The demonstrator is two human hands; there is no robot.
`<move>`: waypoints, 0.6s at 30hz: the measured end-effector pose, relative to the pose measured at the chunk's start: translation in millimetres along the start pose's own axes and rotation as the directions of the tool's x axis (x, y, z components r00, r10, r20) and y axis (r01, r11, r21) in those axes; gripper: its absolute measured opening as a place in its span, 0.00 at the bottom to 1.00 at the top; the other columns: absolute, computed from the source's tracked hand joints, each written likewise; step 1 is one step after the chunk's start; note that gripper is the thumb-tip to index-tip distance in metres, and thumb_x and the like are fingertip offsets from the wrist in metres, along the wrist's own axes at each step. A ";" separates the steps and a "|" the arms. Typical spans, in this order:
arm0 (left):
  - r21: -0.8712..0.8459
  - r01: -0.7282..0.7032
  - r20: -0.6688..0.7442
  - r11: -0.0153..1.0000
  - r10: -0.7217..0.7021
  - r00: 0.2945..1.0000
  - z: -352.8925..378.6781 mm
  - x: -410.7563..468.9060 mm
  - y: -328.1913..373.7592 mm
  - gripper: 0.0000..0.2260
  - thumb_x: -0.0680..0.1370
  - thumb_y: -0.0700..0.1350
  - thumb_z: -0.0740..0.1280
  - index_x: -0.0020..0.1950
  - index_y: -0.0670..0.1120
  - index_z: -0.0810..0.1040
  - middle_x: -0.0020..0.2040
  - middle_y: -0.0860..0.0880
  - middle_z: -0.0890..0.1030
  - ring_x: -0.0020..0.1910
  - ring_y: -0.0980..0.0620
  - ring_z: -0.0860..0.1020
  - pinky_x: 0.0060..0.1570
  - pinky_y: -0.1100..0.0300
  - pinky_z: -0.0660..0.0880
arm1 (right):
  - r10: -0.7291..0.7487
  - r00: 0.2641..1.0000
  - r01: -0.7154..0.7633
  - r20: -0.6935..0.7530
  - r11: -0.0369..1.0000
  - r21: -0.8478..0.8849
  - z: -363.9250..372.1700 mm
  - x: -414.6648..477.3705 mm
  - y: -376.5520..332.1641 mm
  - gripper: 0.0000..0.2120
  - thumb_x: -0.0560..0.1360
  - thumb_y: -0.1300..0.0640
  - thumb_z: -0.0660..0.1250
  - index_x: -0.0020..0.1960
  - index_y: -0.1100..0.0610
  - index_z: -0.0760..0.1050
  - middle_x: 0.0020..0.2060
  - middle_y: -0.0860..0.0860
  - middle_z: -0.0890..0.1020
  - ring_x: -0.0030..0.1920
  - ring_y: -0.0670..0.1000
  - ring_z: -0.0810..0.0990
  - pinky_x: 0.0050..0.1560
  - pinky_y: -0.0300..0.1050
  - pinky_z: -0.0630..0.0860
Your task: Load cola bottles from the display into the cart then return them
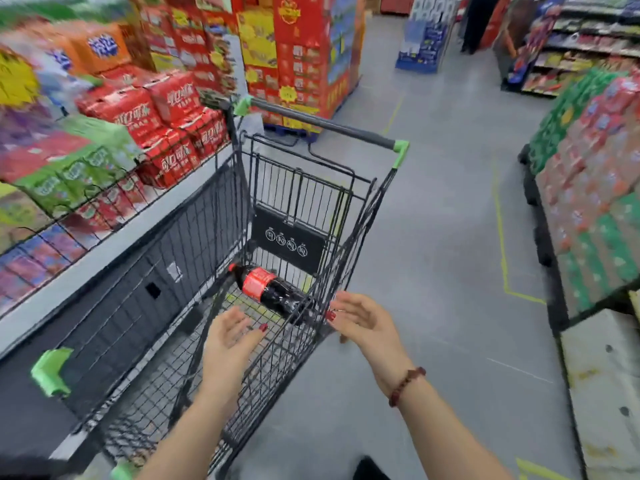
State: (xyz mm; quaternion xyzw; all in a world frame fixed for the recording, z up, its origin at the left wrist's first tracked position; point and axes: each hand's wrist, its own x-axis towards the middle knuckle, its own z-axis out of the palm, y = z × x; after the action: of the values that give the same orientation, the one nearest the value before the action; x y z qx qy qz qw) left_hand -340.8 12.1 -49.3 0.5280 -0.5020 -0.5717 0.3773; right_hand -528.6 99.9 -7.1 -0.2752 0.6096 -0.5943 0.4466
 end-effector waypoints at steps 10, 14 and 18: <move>-0.029 0.005 -0.354 1.000 -0.015 0.935 38.3 26.0 25.0 0.22 0.75 0.33 0.70 0.67 0.45 0.71 0.62 0.49 0.76 0.61 0.49 0.76 0.65 0.48 0.72 | 0.022 0.936 0.002 0.351 0.998 -0.067 -9.3 107.6 -29.9 0.16 0.71 0.65 0.72 0.56 0.53 0.76 0.53 0.51 0.82 0.55 0.48 0.81 0.53 0.36 0.77; -0.056 0.012 -0.430 0.998 -0.035 0.902 32.7 48.3 22.2 0.23 0.75 0.34 0.69 0.69 0.43 0.70 0.63 0.48 0.76 0.62 0.49 0.75 0.59 0.56 0.73 | 0.074 0.888 -0.031 0.454 0.994 -0.102 15.3 141.6 -26.8 0.15 0.71 0.68 0.71 0.54 0.53 0.77 0.53 0.51 0.82 0.50 0.44 0.80 0.46 0.28 0.75; -0.075 0.034 -0.480 0.997 -0.066 0.875 20.2 89.7 7.6 0.22 0.75 0.34 0.70 0.68 0.44 0.71 0.63 0.48 0.76 0.63 0.48 0.75 0.53 0.61 0.73 | 0.125 0.858 -0.056 0.498 0.987 -0.151 45.8 186.5 -22.9 0.16 0.71 0.68 0.71 0.57 0.58 0.76 0.53 0.55 0.82 0.50 0.47 0.80 0.45 0.29 0.76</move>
State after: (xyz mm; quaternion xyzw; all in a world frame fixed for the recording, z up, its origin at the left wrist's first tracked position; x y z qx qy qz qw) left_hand -375.6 -72.3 -63.3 0.6540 -0.3599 -0.4478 0.4921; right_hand -577.0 -86.8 -20.6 -0.4209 0.5211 -0.4384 0.5992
